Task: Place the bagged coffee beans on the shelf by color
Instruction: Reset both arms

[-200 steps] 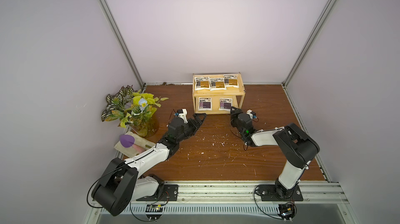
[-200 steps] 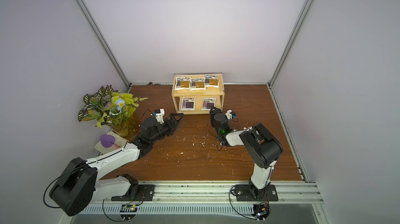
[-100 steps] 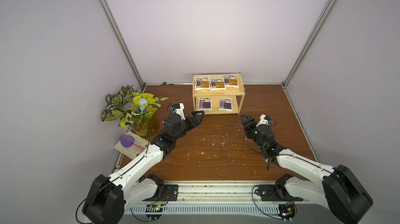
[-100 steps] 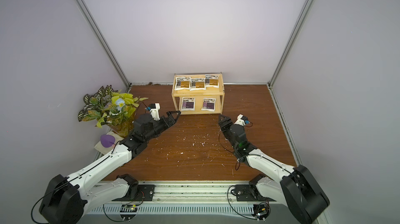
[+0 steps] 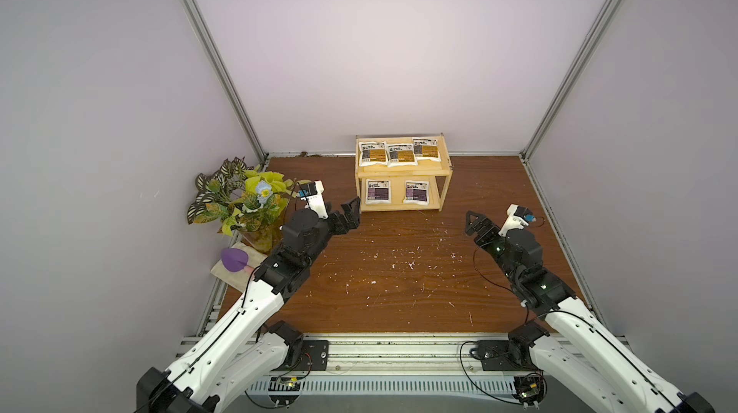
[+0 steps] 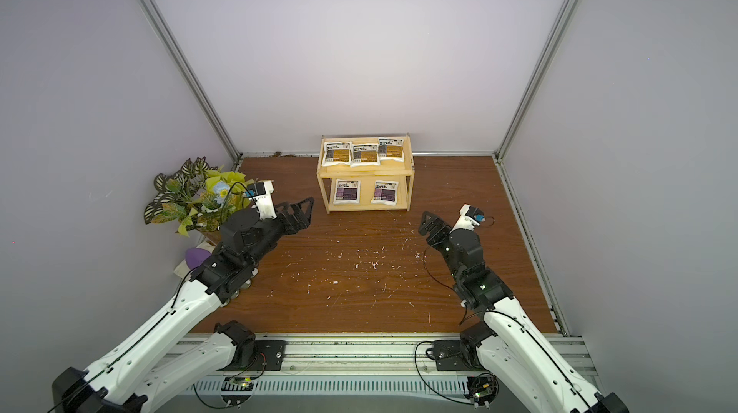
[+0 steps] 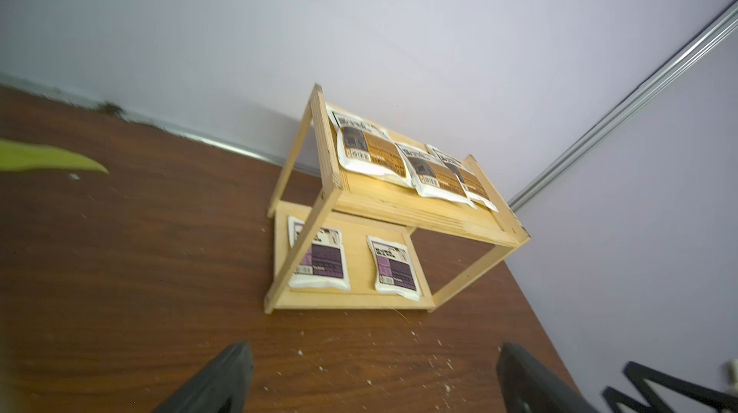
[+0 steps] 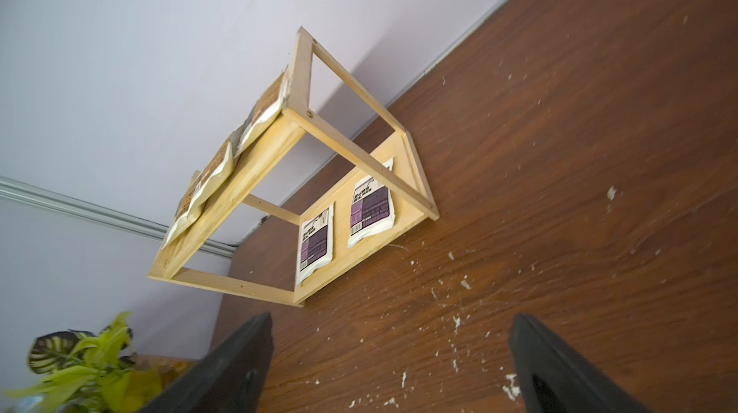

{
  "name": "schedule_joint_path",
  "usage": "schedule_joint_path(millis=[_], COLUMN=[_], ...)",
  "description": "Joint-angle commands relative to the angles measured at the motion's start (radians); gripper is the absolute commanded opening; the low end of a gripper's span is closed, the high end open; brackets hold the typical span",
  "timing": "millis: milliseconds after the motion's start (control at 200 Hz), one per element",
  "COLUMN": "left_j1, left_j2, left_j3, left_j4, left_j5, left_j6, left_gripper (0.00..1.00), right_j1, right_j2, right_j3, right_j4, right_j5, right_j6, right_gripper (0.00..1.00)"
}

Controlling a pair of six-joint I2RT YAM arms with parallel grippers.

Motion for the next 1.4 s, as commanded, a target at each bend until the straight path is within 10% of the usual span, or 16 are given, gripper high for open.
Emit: schedule_joint_path(millis=[0, 545, 966, 1396], left_j1=[0.008, 0.011, 0.276, 0.325], left_j2=[-0.054, -0.153, -0.011, 0.273], left_j3=[0.009, -0.289, -0.483, -0.566], left_j4=[0.057, 0.567, 0.657, 0.899], left_j5=[-0.177, -0.452, -0.245, -0.199], left_j6=[0.195, 0.713, 0.555, 0.544], left_gripper=[0.99, 0.99, 1.0, 0.99], right_j1=[-0.006, -0.112, -0.251, -0.276], right_j2=[0.025, 0.12, 0.293, 0.578], right_j3=[0.123, 0.078, -0.133, -0.332], right_j4=[-0.081, 0.24, 0.574, 1.049], right_j5=[0.146, 0.382, 0.359, 0.37], right_j6=[-0.243, -0.595, -0.681, -0.735], right_gripper=[1.0, 1.0, 1.0, 1.0])
